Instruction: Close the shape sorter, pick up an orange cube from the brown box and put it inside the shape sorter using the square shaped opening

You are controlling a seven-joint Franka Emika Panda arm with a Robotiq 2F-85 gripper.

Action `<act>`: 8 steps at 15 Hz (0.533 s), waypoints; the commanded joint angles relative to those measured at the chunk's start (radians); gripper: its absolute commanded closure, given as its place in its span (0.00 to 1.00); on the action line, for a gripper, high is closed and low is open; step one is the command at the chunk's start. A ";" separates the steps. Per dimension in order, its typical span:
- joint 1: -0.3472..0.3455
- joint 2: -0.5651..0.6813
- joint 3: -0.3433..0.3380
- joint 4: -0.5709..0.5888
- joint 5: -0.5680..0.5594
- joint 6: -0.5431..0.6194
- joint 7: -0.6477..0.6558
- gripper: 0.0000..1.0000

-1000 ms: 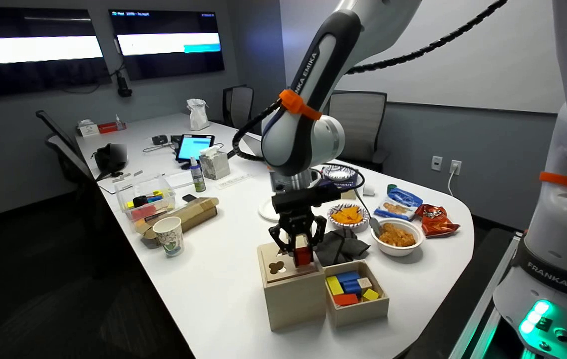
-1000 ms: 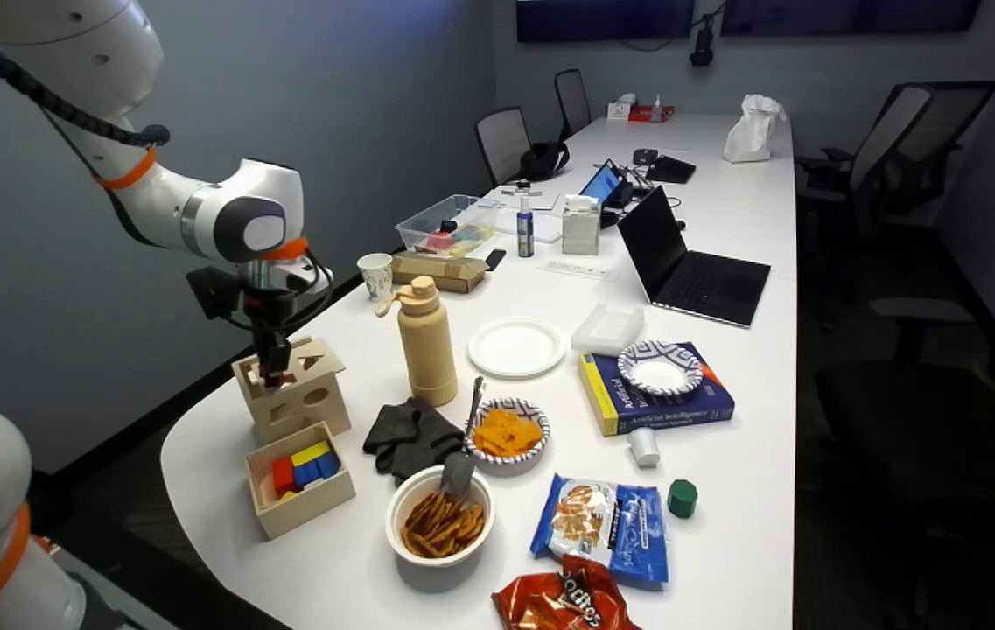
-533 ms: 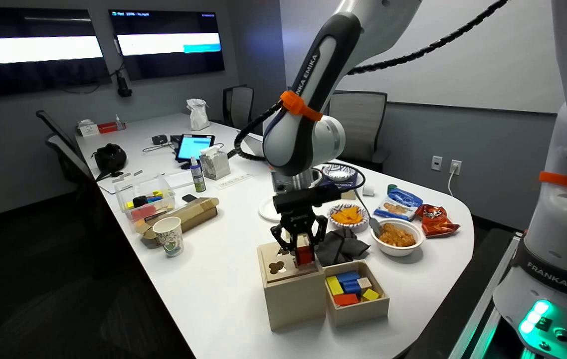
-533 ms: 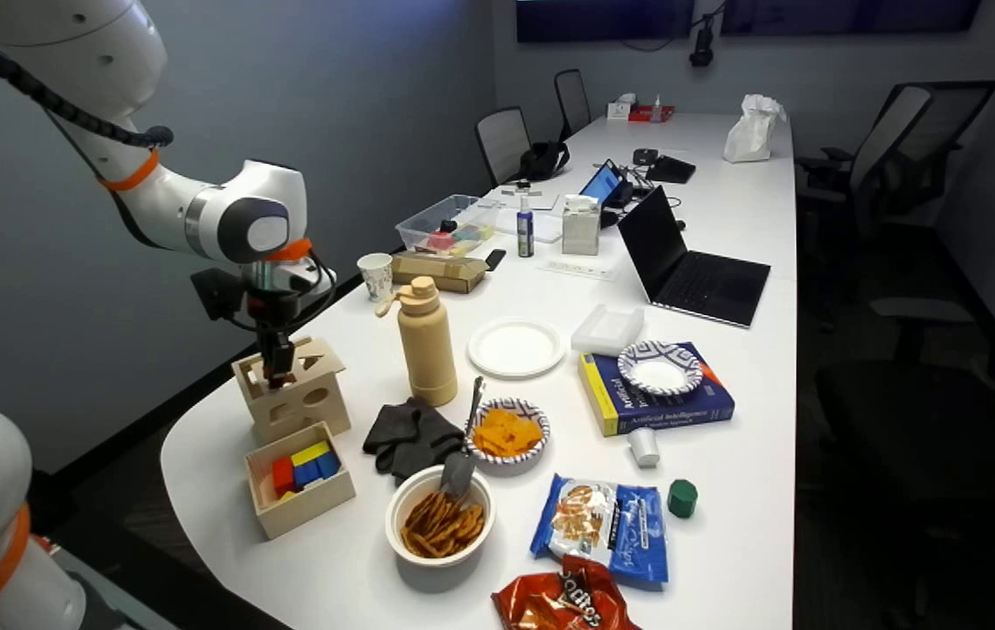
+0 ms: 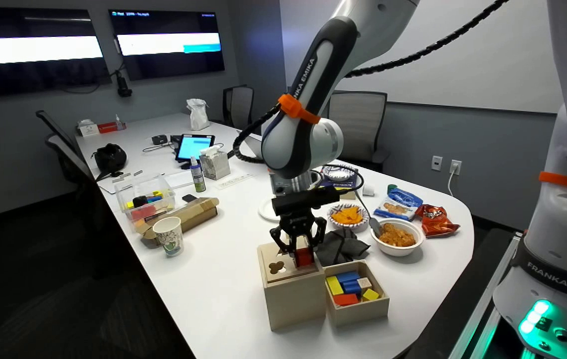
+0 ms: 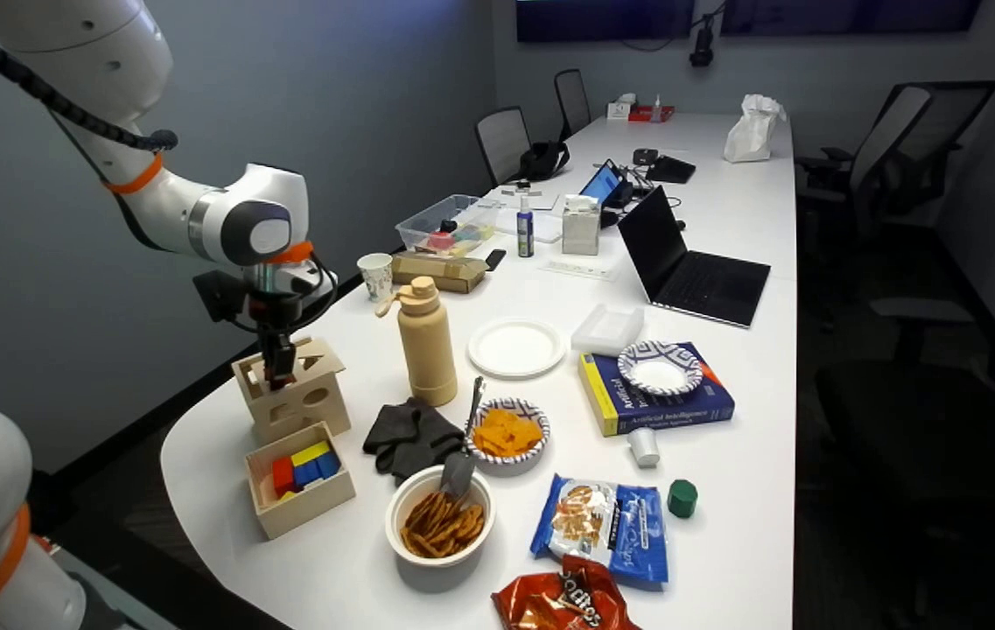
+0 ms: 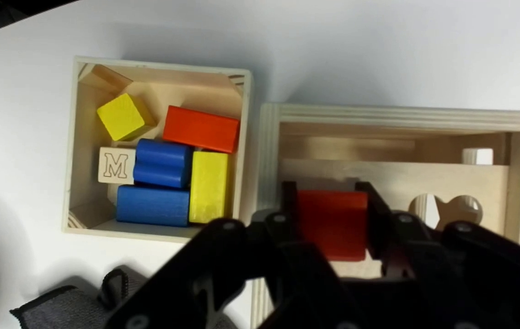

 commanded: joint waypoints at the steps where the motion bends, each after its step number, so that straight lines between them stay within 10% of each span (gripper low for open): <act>1: 0.013 0.025 -0.008 0.035 -0.023 -0.013 0.016 0.90; 8: 0.016 0.050 -0.012 0.065 -0.031 -0.032 0.014 0.90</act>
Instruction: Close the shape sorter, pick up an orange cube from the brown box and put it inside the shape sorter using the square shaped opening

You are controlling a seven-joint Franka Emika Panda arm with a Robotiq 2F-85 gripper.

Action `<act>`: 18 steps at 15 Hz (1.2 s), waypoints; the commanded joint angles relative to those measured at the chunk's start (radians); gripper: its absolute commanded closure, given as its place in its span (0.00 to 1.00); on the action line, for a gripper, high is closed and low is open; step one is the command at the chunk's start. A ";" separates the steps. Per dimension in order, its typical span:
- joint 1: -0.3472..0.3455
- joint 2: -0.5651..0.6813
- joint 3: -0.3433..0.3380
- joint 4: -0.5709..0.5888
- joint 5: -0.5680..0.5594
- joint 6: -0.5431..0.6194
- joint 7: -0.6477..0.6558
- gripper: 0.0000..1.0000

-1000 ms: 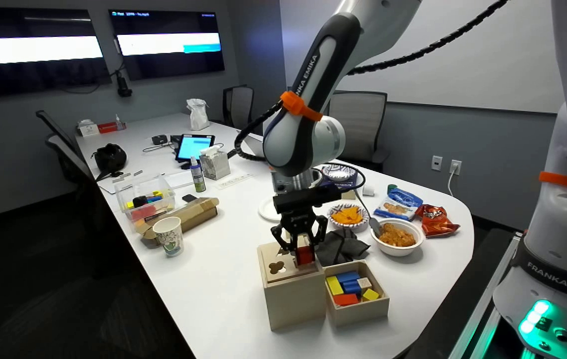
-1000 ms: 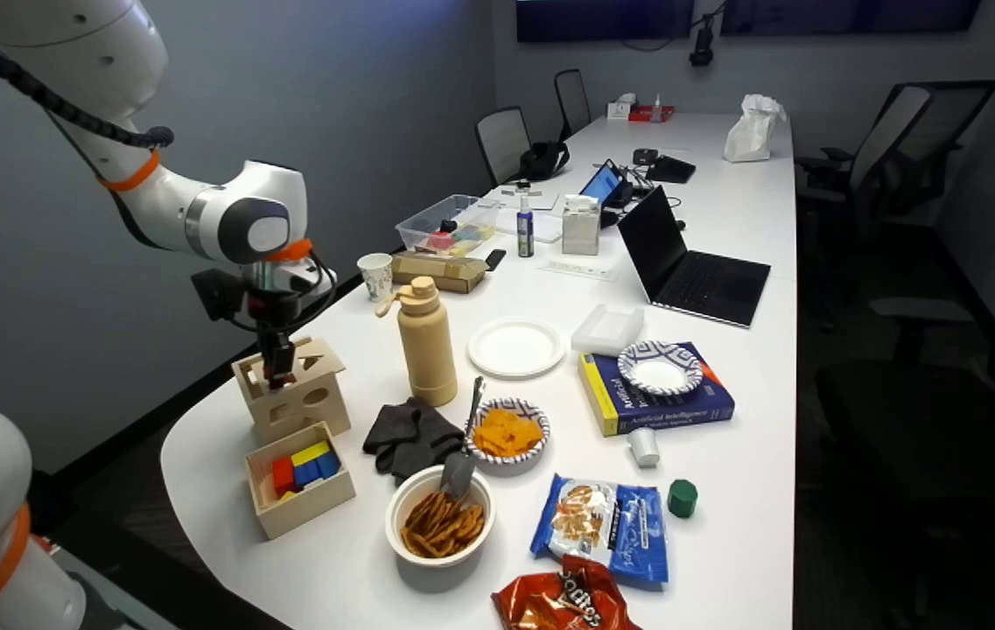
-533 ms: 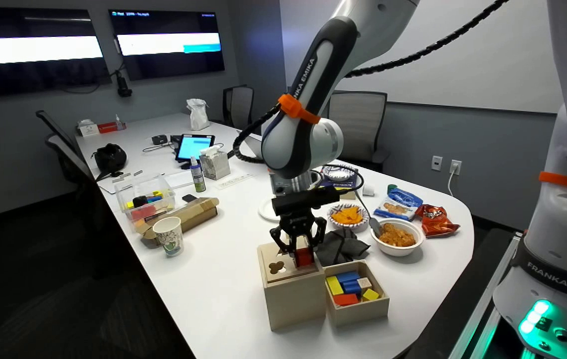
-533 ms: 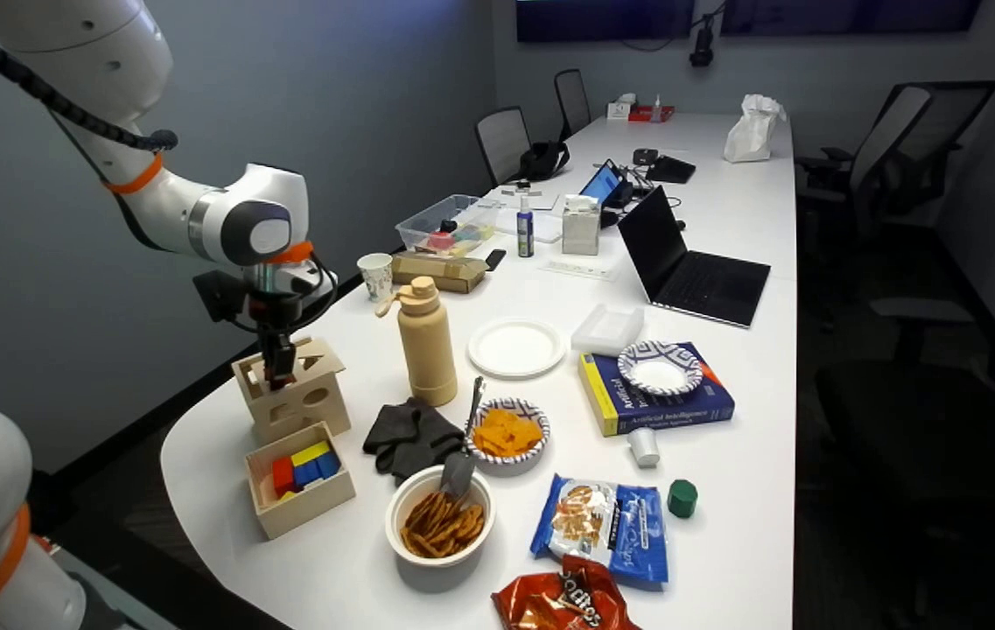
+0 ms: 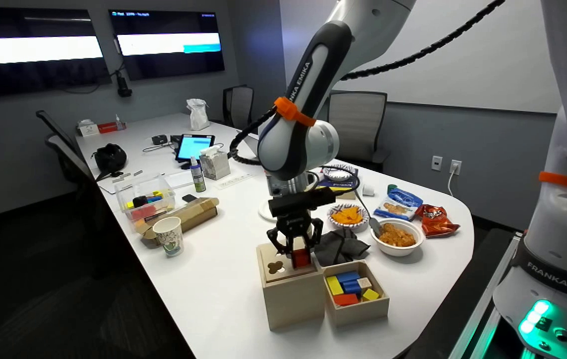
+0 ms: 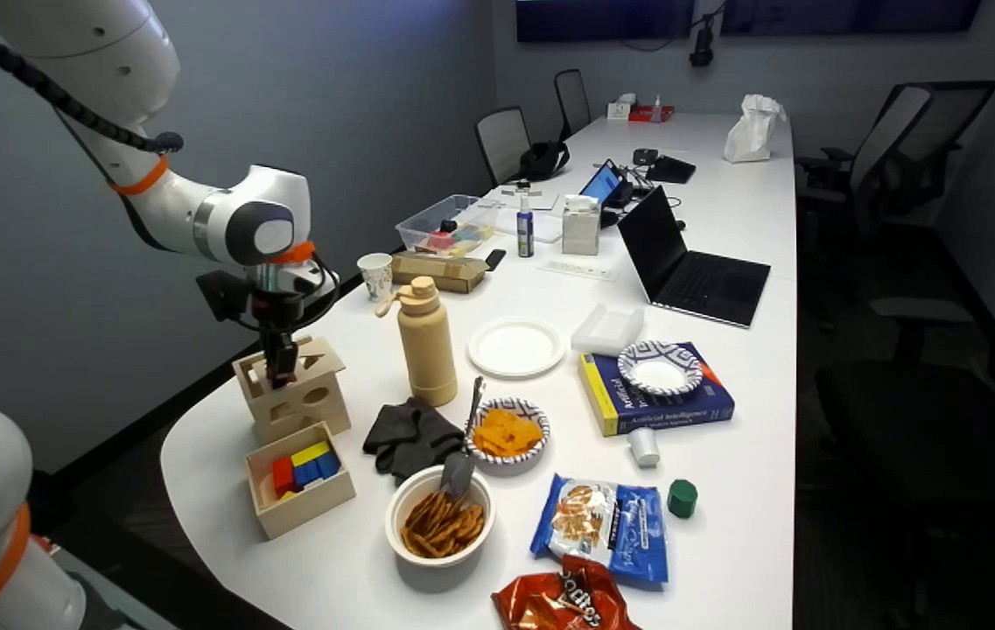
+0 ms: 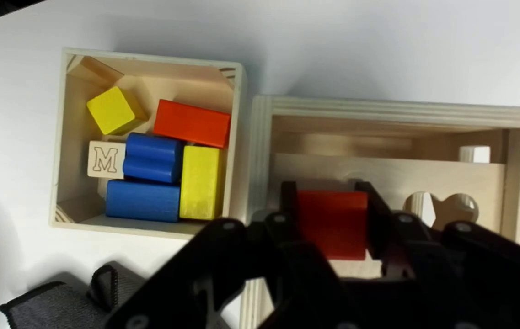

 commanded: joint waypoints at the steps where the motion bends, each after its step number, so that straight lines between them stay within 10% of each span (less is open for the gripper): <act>1: 0.013 0.024 -0.012 0.035 -0.026 -0.030 0.013 0.90; 18: 0.008 0.025 -0.016 0.044 -0.066 -0.098 -0.041 0.90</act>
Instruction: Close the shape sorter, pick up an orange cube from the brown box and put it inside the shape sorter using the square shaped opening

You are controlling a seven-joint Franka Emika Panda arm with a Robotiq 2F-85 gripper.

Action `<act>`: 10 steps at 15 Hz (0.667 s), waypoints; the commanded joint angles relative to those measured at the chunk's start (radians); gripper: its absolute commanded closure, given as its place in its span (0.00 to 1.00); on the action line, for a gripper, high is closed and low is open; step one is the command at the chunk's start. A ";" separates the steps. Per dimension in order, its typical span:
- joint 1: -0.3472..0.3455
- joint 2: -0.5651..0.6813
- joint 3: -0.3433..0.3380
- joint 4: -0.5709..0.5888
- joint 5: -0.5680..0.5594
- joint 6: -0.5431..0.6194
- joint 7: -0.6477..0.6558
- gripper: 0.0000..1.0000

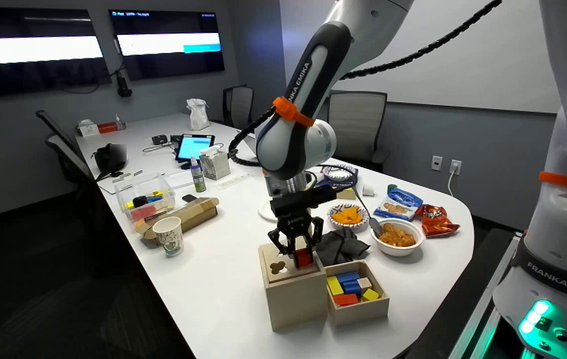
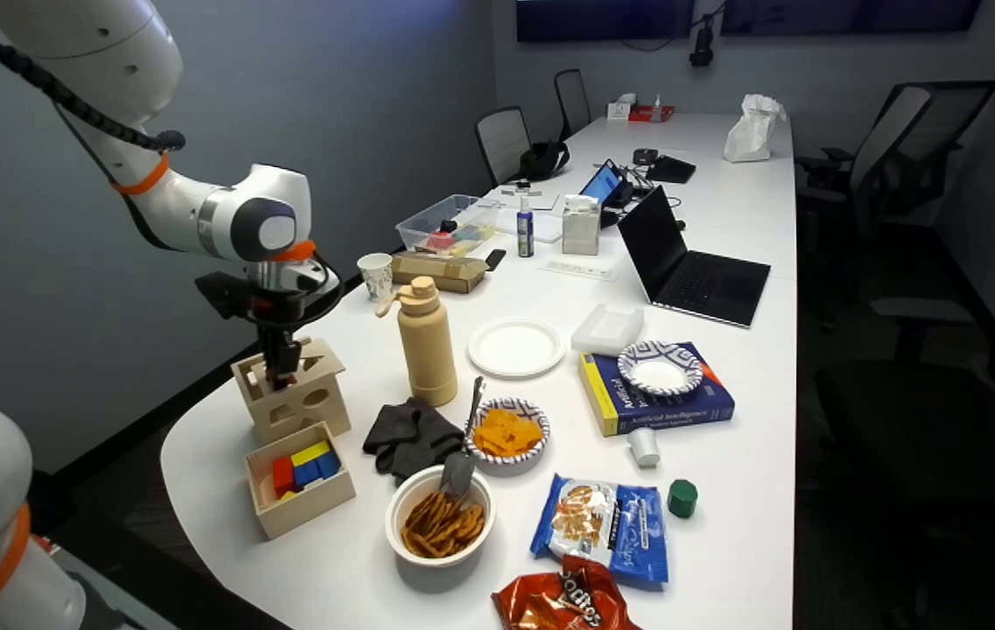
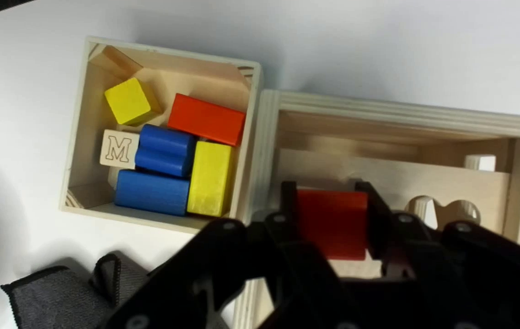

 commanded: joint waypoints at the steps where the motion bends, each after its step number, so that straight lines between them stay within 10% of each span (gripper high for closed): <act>1: 0.008 0.017 -0.013 0.024 -0.023 -0.053 -0.006 0.90; 10: 0.017 0.039 -0.020 0.047 -0.025 -0.084 0.021 0.90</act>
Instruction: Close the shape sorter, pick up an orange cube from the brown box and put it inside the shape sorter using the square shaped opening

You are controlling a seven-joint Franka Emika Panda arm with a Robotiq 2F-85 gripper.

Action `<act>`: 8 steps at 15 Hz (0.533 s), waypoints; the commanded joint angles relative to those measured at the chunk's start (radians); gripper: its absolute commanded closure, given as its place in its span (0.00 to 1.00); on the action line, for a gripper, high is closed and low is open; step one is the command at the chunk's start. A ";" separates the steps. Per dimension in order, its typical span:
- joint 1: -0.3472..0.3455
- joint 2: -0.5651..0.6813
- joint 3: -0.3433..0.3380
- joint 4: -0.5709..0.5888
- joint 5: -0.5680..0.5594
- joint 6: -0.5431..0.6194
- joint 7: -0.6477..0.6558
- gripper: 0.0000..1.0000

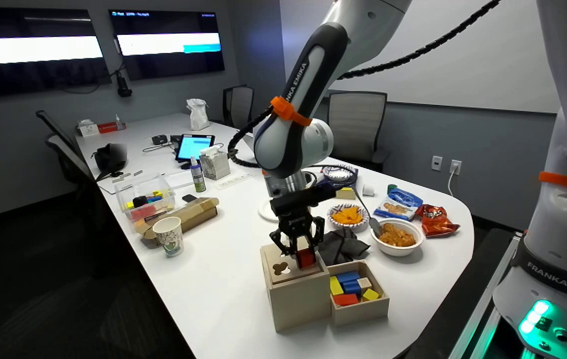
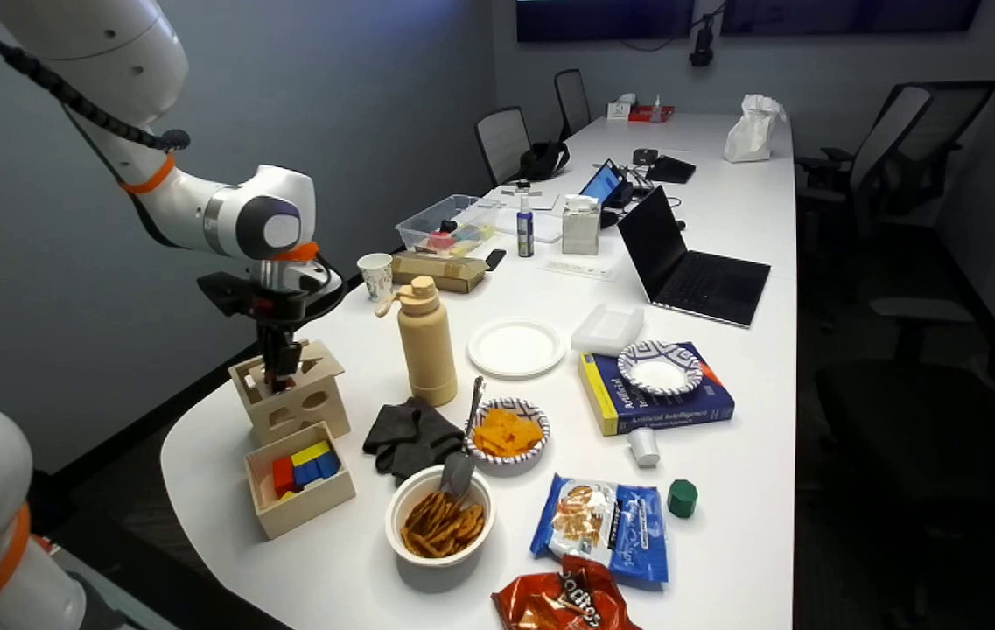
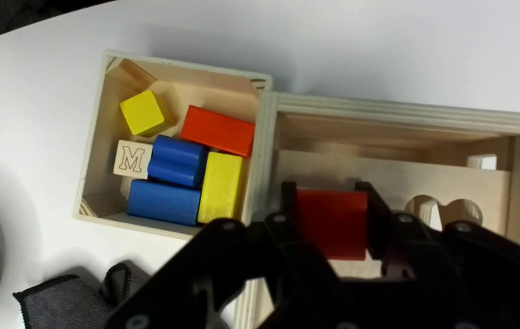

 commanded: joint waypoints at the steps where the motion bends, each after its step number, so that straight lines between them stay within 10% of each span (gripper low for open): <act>1: 0.017 0.028 -0.012 0.023 -0.023 -0.023 0.024 0.40; 8: 0.026 0.042 -0.012 0.022 -0.021 -0.020 0.022 0.00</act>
